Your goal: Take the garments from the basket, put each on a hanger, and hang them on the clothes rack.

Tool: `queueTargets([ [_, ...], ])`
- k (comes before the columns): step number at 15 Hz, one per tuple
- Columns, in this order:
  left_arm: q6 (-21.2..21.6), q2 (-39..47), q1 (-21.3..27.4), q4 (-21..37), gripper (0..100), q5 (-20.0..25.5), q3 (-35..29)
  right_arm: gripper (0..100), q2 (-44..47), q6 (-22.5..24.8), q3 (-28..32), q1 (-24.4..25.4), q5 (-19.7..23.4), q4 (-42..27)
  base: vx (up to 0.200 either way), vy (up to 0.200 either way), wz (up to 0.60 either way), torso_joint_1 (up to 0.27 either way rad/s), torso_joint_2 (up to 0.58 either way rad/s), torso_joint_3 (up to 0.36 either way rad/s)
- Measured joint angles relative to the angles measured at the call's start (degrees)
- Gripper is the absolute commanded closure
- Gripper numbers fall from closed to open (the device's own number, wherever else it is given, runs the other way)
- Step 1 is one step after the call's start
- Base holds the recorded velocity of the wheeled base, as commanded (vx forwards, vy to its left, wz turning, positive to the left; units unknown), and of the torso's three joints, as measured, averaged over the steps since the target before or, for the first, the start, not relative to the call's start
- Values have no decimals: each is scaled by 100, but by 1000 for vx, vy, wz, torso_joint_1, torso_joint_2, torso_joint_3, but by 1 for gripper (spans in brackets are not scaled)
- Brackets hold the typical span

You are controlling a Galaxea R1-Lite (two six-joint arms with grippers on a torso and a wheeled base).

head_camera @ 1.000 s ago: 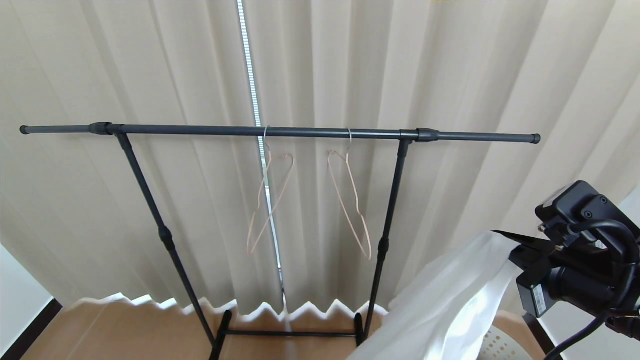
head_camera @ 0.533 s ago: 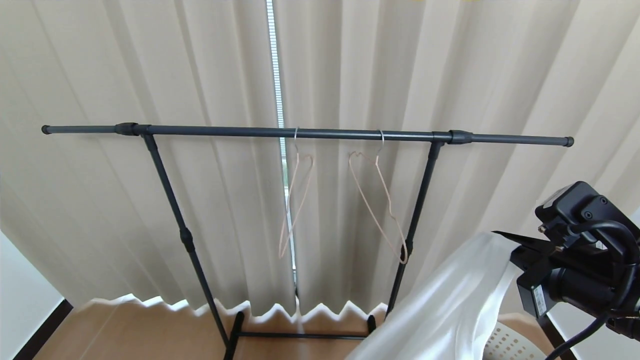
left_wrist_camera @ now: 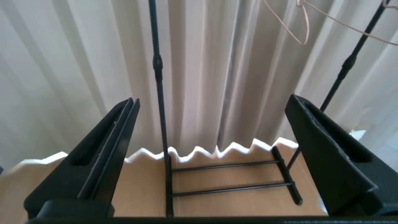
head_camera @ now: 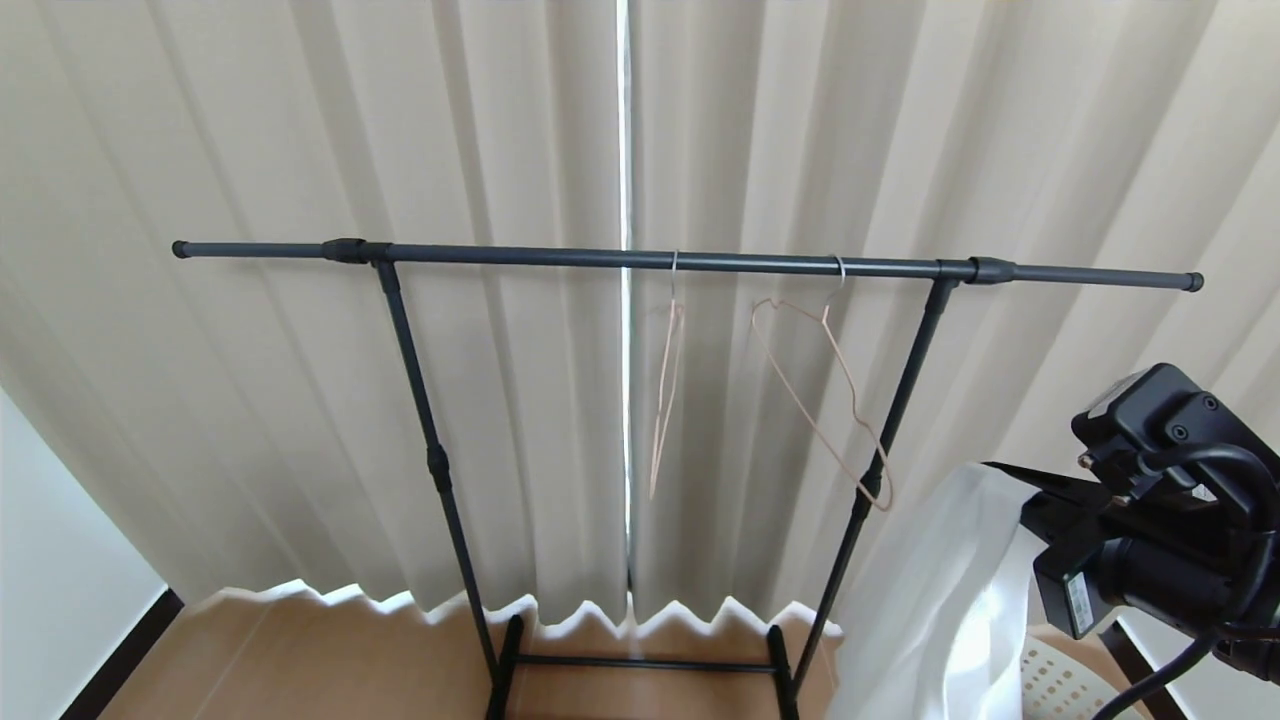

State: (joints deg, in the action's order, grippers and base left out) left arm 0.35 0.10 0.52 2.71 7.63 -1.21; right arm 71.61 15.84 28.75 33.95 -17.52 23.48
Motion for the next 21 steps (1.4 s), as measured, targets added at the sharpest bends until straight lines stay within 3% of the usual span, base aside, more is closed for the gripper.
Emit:
queueTargets([
  [9, 29, 0, -1, 5, 0, -16, 5, 100, -37, -2, -67, -2, -7, -6, 0, 0, 0, 0, 0, 0],
  [13, 312, 210, -15, 55, 0, -6, 5, 100, 52, -27, -107, 201, -35, 5, 0, 0, 0, 0, 0, 0],
  [16, 492, 963, -11, 49, 0, 79, -251, 100, 105, -207, -107, 384, 12, 66, 0, 0, 0, 0, 0, 0],
  [19, 377, 2311, 200, 7, 0, 532, -995, 100, 140, -607, -96, 518, 217, 230, 0, 0, 0, 0, 0, 0],
  [21, -124, 3289, 981, -202, 0, 677, -1414, 100, 206, -757, -37, 541, 413, 257, 0, 0, 0, 0, 0, 0],
])
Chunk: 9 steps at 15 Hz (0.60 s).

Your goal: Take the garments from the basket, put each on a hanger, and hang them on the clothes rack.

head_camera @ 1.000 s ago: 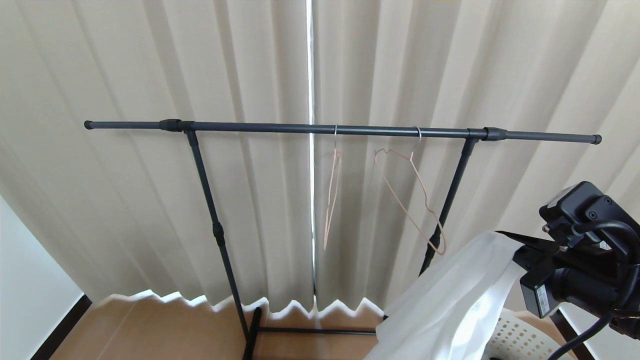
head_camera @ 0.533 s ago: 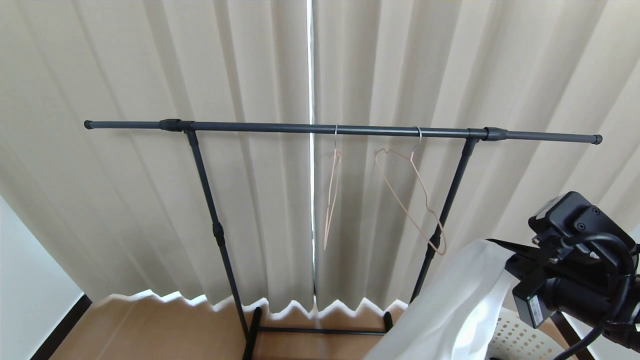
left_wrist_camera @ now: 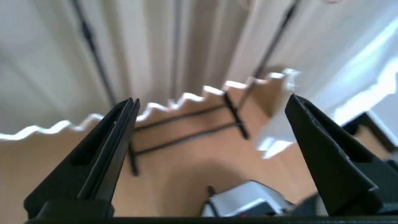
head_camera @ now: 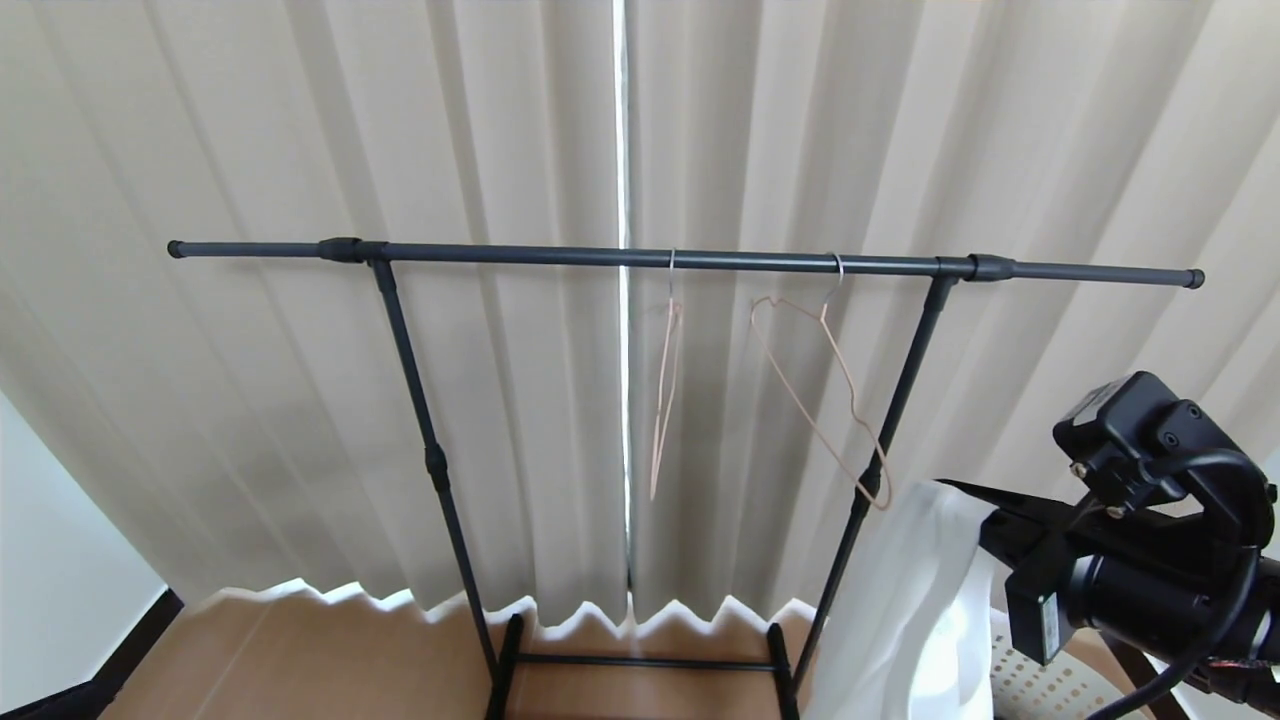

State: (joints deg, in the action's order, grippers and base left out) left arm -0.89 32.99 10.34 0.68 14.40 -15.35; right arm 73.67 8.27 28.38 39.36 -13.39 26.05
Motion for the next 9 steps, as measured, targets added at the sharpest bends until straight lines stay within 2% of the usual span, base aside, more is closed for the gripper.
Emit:
queueTargets([
  [2, -580, 964, 1089, -533, 0, -94, -276, 100, 221, -269, 78, 62, -148, 82, 0, 0, 0, 0, 0, 0],
  [4, -892, 1926, 1805, -1007, 0, -291, -577, 100, 538, -391, 296, 263, -656, 310, 0, 0, 0, 0, 0, 0],
  [8, -1239, 3647, 2392, -1258, 0, -455, -1477, 100, 1398, -310, 1523, 473, -1831, 351, 0, 0, 0, 0, 0, 0],
  [9, -1391, 4072, 2503, -1267, 0, -538, -1751, 100, 1619, -402, 1740, 499, -2008, 391, 0, 0, 0, 0, 0, 0],
])
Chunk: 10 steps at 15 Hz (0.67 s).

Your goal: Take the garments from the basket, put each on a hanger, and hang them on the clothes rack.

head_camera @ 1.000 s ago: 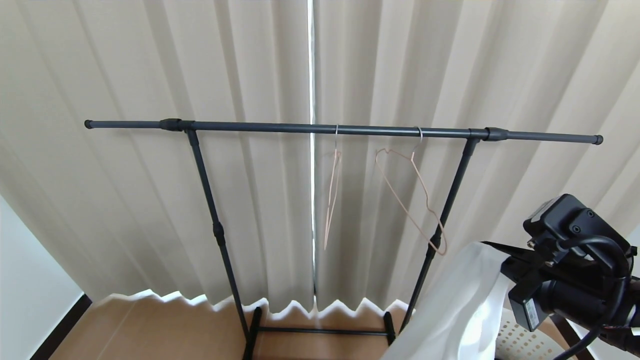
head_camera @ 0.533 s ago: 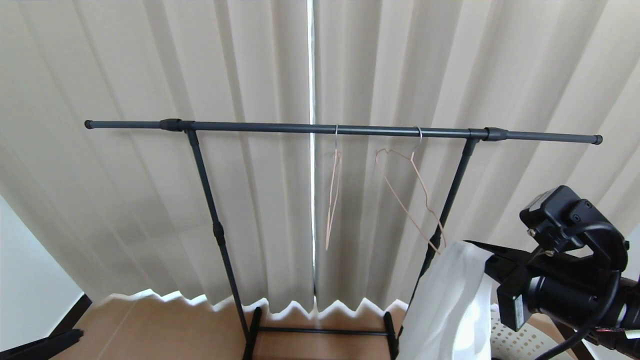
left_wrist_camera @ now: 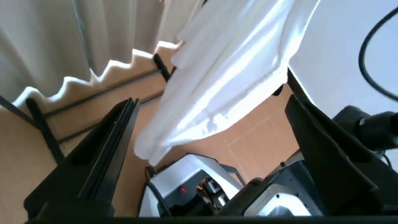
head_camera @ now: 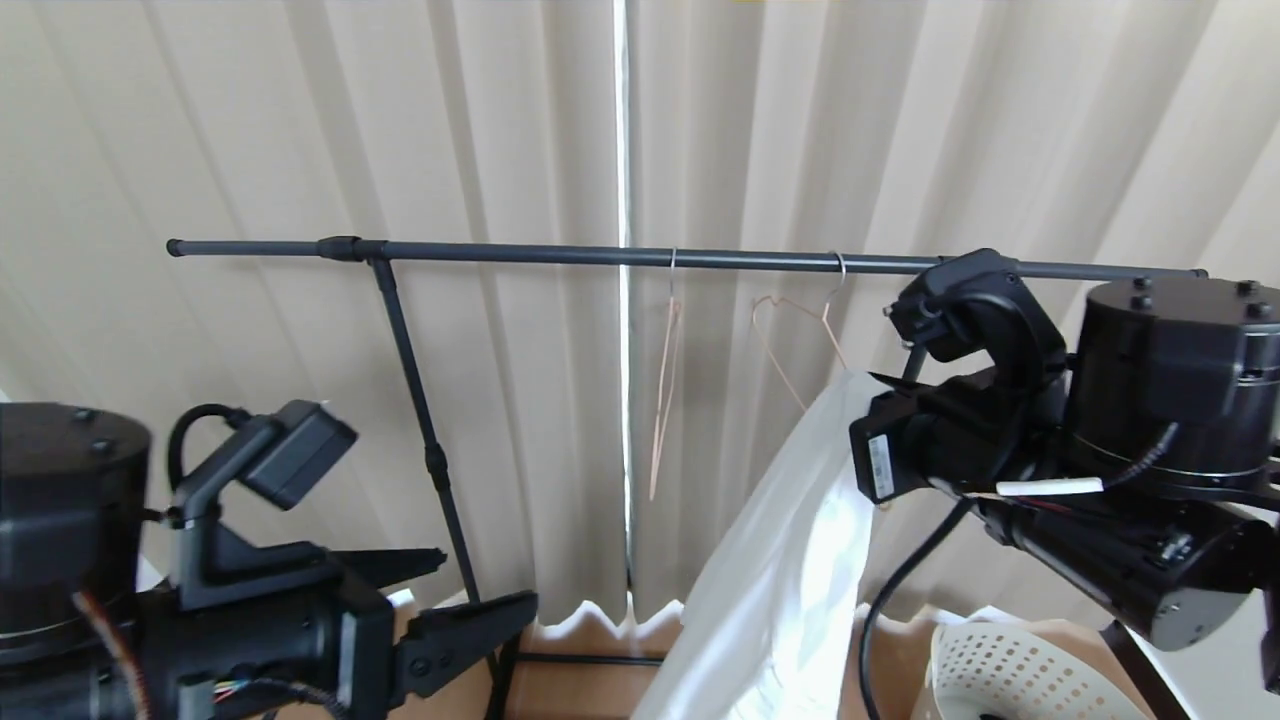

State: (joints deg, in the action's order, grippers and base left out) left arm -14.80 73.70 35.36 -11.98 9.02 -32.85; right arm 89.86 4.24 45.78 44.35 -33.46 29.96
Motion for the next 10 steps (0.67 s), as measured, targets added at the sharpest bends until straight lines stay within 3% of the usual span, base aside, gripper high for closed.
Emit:
queueTargets([
  [5, -684, 1643, 562, -49, 0, -758, -1198, 100, 579, -752, 425, 124, -345, 17, 0, 0, 0, 0, 0, 0],
  [10, -929, 3023, 970, -176, 0, -1046, -2431, 100, 667, -794, 494, 193, -424, 22, 0, 0, 0, 0, 0, 0],
])
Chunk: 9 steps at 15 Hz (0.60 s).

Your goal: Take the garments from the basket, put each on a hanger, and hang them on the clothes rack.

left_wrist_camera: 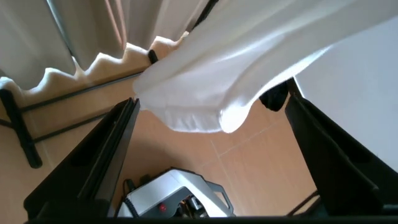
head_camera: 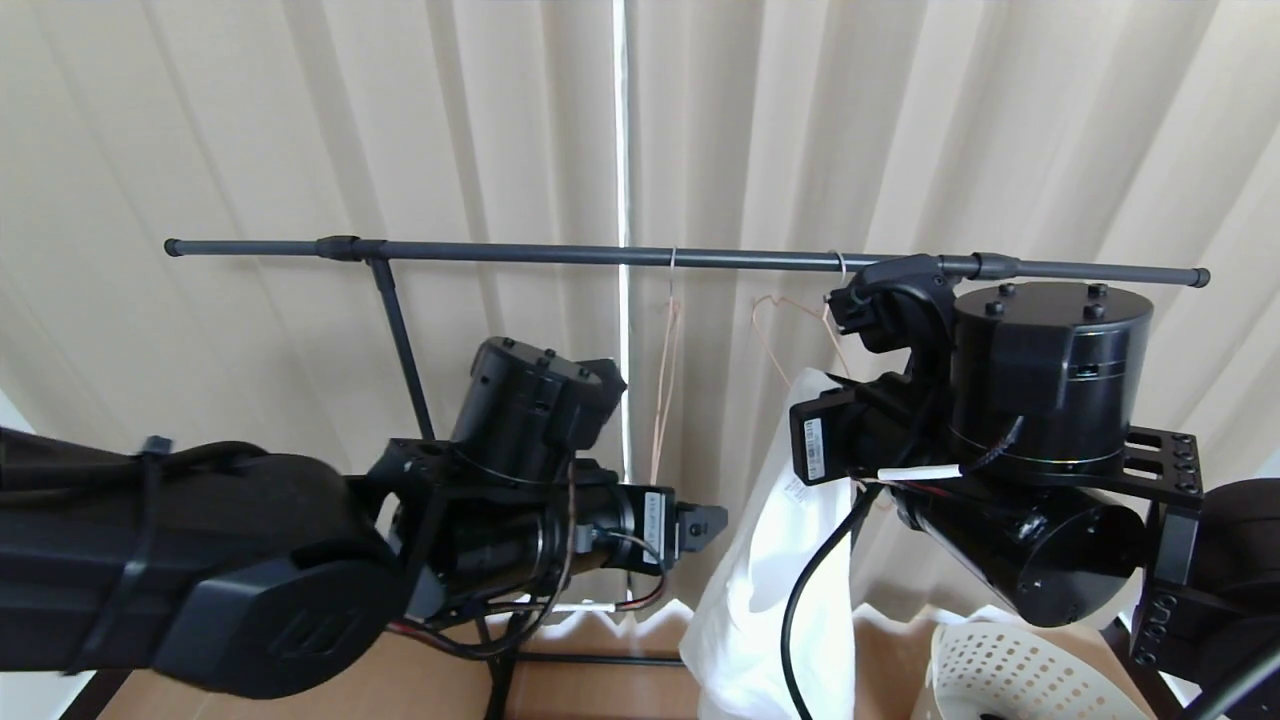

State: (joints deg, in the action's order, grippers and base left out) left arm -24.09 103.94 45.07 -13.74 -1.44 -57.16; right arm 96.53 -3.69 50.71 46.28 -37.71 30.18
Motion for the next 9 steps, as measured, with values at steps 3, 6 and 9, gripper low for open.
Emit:
queueTargets([
  [3, -43, 664, 112, -88, 0, -397, -551, 100, 0, 0, -16, 2, -11, -7, 0, 0, 0, 0, 0, 0],
  [6, -60, 976, 234, -99, 0, -430, -700, 100, -50, 0, -17, -11, -11, -5, 0, 0, 0, 0, 0, 0],
  [9, -95, 1117, 302, -99, 0, -625, -719, 100, -118, 0, -30, -11, -23, -7, 0, 0, 0, 0, 0, 0],
])
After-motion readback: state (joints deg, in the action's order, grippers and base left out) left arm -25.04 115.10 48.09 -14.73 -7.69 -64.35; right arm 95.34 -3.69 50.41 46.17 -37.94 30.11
